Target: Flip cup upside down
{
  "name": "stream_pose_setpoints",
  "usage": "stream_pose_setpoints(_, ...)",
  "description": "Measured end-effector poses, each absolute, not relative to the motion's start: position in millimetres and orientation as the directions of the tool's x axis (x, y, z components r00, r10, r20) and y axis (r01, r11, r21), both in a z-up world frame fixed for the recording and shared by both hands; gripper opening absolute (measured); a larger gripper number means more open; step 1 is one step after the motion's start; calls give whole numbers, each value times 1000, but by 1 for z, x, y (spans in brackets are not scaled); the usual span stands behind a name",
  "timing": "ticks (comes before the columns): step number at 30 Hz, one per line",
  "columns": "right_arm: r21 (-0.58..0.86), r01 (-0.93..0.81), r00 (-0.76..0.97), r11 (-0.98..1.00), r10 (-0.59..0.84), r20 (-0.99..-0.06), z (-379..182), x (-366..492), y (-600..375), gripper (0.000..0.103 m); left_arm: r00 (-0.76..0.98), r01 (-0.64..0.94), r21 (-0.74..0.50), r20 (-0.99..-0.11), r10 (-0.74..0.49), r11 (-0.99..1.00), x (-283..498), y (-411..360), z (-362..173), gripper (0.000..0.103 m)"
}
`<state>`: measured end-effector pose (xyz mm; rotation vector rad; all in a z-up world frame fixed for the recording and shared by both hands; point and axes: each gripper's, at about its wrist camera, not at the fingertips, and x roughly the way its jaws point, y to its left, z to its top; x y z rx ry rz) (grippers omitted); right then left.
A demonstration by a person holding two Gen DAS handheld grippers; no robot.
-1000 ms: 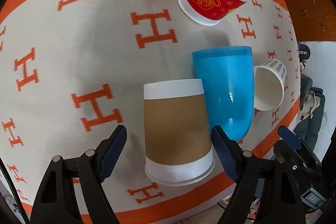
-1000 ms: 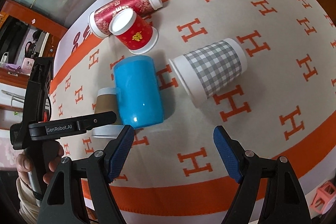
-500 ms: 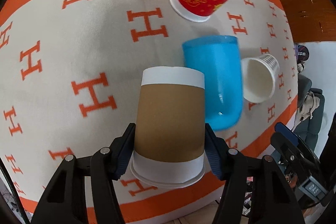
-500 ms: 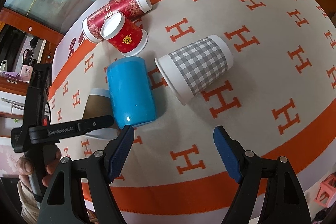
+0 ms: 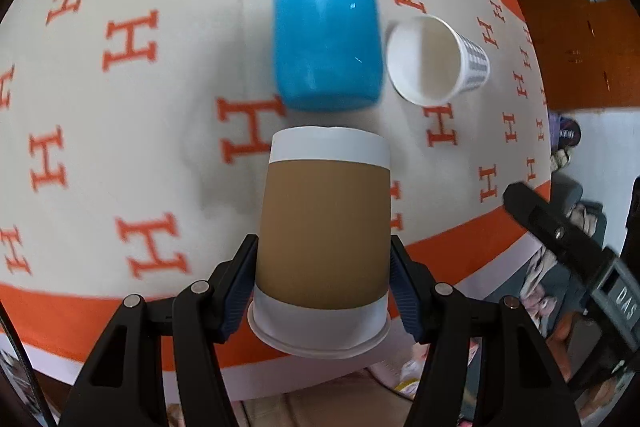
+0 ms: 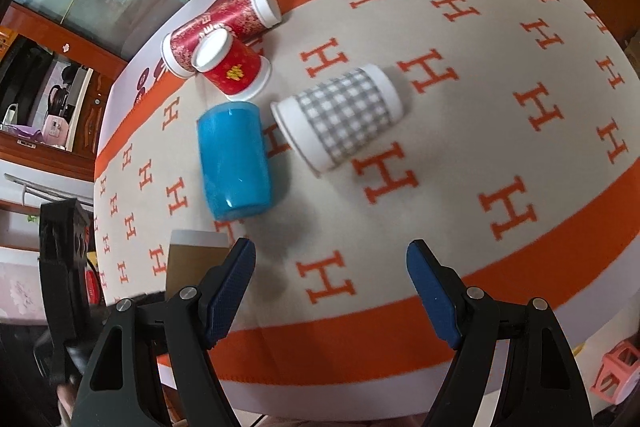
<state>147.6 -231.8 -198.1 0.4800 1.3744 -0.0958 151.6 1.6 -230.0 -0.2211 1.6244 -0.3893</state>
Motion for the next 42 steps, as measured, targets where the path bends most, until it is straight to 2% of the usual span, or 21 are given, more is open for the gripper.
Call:
stream_pose_setpoints(16,276,310,166,910,234,-958,-212,80,-280,79,-25,-87,-353,-934,-357,931,107,-40,-258,64)
stream_pose_setpoints(18,278,306,165,911,237,-958,-212,76,-284,79,-21,-96,-355,-933,-358,930,105,-42,-258,74)
stream_pose_setpoints(21,284,300,166,910,244,-956,-211,71,-289,79,6,-103,-348,-937,-349,932,102,-43,-252,85)
stream_pose_setpoints(34,327,263,206,908,278,-938,-191,72,-295,79,59,-3,-320,-946,-319,947,92,-24,-189,85)
stream_pose_setpoints(42,380,202,190,902,345,-919,-187,86,-270,79,143,51,-224,-963,-229,973,82,11,-154,85)
